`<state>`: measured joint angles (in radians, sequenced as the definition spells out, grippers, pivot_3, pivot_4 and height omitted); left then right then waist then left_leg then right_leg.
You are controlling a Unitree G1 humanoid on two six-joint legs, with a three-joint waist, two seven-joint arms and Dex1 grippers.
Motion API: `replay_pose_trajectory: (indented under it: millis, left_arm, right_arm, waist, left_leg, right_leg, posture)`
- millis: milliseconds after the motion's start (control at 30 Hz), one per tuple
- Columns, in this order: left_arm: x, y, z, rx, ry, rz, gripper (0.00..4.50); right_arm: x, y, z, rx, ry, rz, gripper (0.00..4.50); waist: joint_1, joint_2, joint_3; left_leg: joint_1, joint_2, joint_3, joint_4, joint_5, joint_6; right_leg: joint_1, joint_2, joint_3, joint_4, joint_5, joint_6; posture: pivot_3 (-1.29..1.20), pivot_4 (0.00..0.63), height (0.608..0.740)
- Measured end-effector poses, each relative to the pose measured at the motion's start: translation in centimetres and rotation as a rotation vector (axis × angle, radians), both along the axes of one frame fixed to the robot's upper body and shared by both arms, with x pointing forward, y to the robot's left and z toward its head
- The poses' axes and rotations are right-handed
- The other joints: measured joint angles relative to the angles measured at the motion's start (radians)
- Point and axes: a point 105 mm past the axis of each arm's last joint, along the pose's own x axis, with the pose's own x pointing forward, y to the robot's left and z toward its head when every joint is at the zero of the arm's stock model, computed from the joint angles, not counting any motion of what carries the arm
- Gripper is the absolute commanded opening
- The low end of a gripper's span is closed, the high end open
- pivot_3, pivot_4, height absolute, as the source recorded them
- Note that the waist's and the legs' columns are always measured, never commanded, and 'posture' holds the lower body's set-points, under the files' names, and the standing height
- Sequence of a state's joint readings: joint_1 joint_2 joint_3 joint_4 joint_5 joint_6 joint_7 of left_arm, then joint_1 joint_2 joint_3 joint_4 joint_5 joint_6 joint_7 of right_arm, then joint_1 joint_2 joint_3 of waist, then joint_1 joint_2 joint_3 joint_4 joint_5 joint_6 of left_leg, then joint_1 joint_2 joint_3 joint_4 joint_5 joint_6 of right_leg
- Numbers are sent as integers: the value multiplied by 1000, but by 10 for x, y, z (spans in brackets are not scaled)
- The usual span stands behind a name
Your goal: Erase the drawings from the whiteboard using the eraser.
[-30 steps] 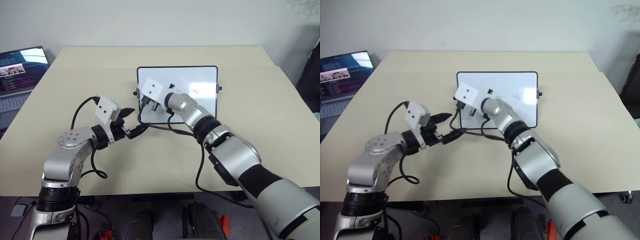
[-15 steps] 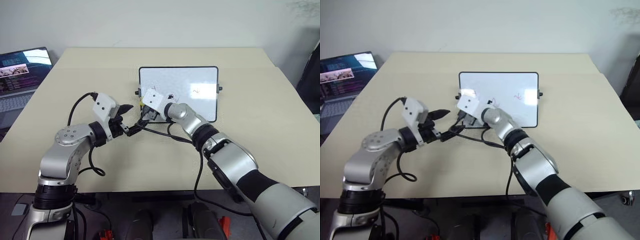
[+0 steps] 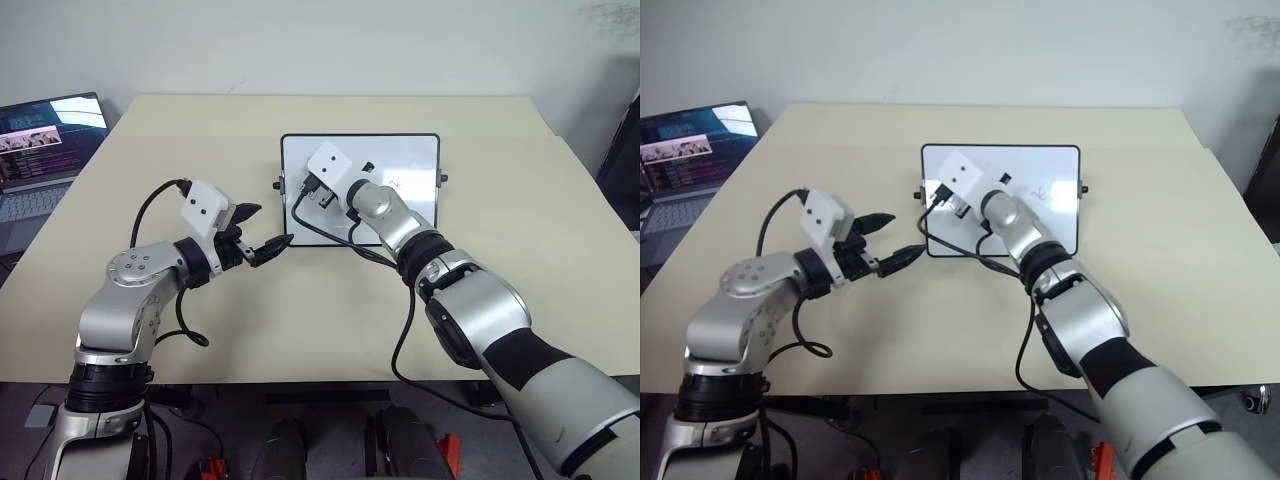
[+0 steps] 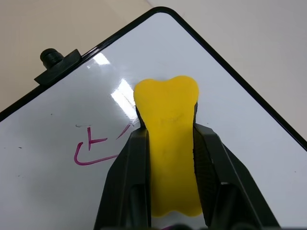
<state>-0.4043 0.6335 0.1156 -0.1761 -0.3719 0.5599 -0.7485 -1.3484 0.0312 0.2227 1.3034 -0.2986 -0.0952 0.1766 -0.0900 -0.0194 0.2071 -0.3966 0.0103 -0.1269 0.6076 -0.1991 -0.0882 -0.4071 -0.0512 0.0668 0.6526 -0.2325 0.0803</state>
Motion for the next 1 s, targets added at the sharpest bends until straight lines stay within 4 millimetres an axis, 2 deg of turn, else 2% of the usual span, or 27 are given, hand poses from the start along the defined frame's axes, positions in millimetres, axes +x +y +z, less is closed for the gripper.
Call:
replay_pose_trajectory:
  millis: [200, 467, 667, 867, 1000]
  left_arm:
    - [4, 0, 4, -3, -6, 0, 4500]
    - [4, 0, 4, -7, -6, 2, 4500]
    - [4, -1, 4, -11, -7, 1, 4500]
    - [6, -3, 8, -16, -16, -4, 4500]
    - [10, -4, 9, -15, -13, -6, 4500]
  right_arm:
    - [-15, 20, -25, -99, 90, 146, 859]
    - [-21, 18, -40, -141, 144, 196, 856]
    - [-16, 13, -36, -102, 132, 157, 856]
    - [3, -16, -10, -14, 68, -3, 855]
    - [5, -20, -7, -7, 54, -23, 854]
  waist:
    - [-7, 0, 0]
    - [-11, 0, 0]
    - [-6, -1, 0]
    - [8, -1, -1]
    - [6, -1, -1]
  left_leg:
    - [1, 0, 0, 0, 0, 0]
    - [5, 0, 0, 0, 0, 0]
    - [5, 0, 0, 1, 1, 1]
    - [4, -1, -1, 1, 3, 1]
    - [4, 0, -2, 1, 3, 1]
  right_leg:
    - [0, 0, 0, 1, -1, 1]
    - [2, 0, 1, 6, -3, 3]
    - [2, 0, 1, 7, -3, 3]
    - [2, 0, 0, 6, -5, -2]
    - [2, 0, 0, 6, -5, -1]
  posture:
    - [0, 150, 740]
    - [0, 150, 740]
    - [0, 150, 740]
    - [0, 150, 740]
    - [0, 150, 740]
